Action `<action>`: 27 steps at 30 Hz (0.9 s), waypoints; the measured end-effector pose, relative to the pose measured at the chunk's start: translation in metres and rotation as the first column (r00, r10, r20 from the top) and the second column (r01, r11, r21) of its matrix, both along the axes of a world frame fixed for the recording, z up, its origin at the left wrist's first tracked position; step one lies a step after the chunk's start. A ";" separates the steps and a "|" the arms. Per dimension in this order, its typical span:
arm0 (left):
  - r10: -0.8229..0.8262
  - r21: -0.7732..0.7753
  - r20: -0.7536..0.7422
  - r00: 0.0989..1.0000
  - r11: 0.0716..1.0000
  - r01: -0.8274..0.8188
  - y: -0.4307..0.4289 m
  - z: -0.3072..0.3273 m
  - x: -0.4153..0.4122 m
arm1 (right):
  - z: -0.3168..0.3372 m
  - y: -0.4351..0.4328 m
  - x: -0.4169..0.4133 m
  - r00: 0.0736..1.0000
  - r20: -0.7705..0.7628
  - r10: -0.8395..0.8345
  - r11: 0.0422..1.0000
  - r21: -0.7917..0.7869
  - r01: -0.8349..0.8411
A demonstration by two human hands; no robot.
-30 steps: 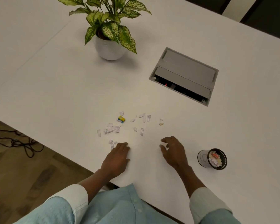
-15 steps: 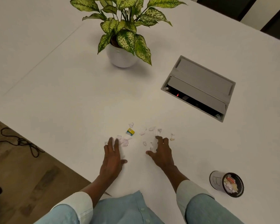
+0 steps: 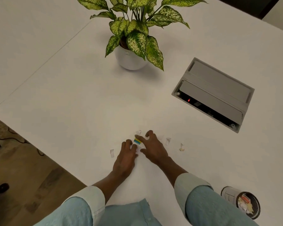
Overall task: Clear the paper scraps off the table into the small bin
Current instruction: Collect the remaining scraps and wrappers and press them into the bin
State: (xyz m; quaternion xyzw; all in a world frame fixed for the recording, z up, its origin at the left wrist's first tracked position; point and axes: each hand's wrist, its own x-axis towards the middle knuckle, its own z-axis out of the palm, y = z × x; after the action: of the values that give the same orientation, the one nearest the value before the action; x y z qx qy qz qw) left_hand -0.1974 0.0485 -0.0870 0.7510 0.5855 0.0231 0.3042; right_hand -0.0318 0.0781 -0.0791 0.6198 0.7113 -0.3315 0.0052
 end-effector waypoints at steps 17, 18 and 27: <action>0.181 0.033 0.240 0.954 0.980 -0.194 -0.018 0.017 0.029 | 0.011 -0.066 0.058 0.796 -0.160 -0.584 0.790 0.116 0.602; 0.183 0.033 0.271 0.945 0.979 -0.199 -0.019 0.022 0.036 | 0.014 -0.075 0.063 0.757 -0.190 -0.626 0.751 0.116 0.650; 0.168 -0.080 0.522 0.836 0.986 -0.147 -0.053 0.063 0.128 | 0.060 -0.174 0.113 0.261 -0.392 -0.882 0.286 -0.005 0.958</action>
State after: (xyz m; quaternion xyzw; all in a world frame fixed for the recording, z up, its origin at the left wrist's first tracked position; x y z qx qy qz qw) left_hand -0.0697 -0.0047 -0.0244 0.6594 0.5397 0.2423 0.4639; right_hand 0.0814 -0.0959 -0.0196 0.8504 0.2352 -0.2803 -0.3780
